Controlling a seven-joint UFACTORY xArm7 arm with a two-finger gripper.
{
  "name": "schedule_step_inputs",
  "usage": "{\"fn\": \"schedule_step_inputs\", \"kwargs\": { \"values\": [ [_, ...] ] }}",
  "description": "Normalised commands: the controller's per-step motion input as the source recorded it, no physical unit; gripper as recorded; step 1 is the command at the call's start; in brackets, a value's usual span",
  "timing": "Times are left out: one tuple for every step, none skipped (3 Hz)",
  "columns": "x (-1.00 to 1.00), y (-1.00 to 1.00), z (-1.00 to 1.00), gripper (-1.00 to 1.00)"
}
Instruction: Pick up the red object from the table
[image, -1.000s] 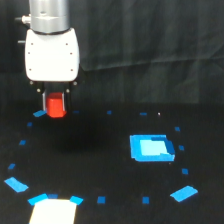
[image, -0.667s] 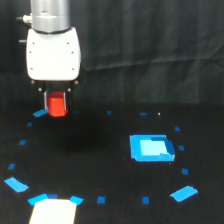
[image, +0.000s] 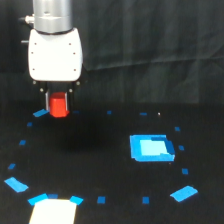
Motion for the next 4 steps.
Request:
{"fn": "schedule_step_inputs", "kwargs": {
  "values": [
    [0.35, 0.52, 0.08, -1.0],
    [0.16, 0.14, 0.11, -1.0],
    [0.23, 0.08, -0.06, -0.7],
    [0.17, 0.16, 0.0, -1.0]
  ]
}}
